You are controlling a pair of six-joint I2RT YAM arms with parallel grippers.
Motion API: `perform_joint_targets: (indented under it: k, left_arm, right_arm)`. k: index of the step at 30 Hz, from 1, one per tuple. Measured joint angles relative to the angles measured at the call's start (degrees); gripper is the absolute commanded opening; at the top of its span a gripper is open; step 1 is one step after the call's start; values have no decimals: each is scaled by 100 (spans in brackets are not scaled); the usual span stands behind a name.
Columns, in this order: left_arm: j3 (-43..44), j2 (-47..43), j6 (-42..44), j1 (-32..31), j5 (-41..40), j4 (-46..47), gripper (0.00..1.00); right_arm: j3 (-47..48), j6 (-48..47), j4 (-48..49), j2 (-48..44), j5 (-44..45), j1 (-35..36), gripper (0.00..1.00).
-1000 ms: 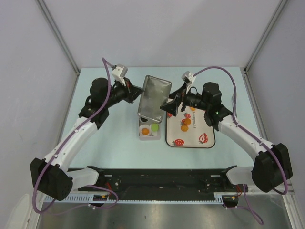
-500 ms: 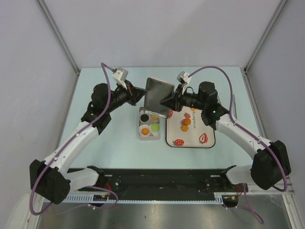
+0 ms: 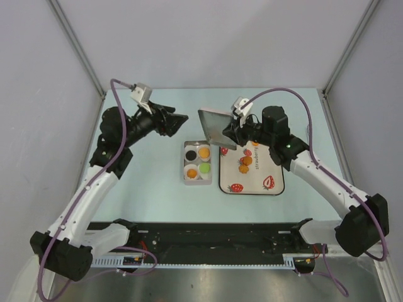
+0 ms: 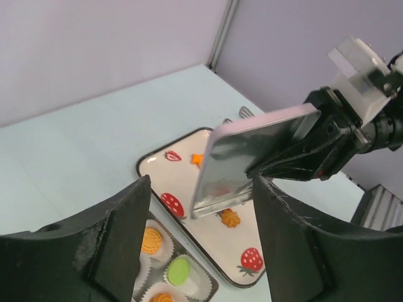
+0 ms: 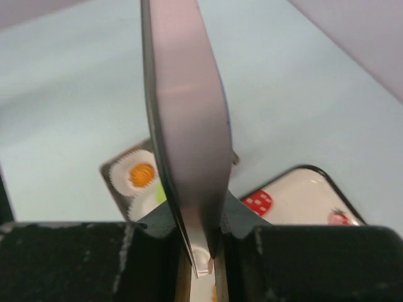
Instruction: Pack the cookies
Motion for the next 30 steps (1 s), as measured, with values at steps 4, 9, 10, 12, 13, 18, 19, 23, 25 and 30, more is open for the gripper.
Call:
perform_joint_targets:
  k: [4,9,10,12,13,18,19,23,25,30]
  left_arm:
    - [651,-2,304,426,409,-564,73]
    - [1346,107,909,1003,1040,-1434,74]
    - [1513,177,1130,1115,1167,-1751,74]
    - [1652,271,1473,1333,1436,-2166,74]
    - [1652,289,1556,1475,1574,-2361,74]
    - [1652,494,1541,1875,2243,-2887,74]
    - [1655,549,1471,1875,2376,-2918,74]
    - [1655,758,1224,1878,2798,-3060,74]
    - [1655,798,1073,1886,2953,-3073,74]
    - [1657,817,531,1891,3370,-3005,73]
  right_arm:
    - [168,-1025,-660,-293,693,13,0]
    - [345,-2643,-1287,-841,1829,-24,0]
    - [352,-2962,-1397,-960,1965,-70,0]
    - [361,-3528,-1558,-1189,2214,-175,0]
    - [378,-3733,-1617,-1257,2291,-221,0]
    - [535,-4806,-1722,-1368,2719,-269,0]
    - [540,-4979,-1722,-1368,2826,-184,0]
    - [540,-5525,-1672,-1340,3283,404,0]
    - [540,-5761,-1550,-1300,3536,761,0]
    - [448,-6310,-970,-1263,4107,1576,0]
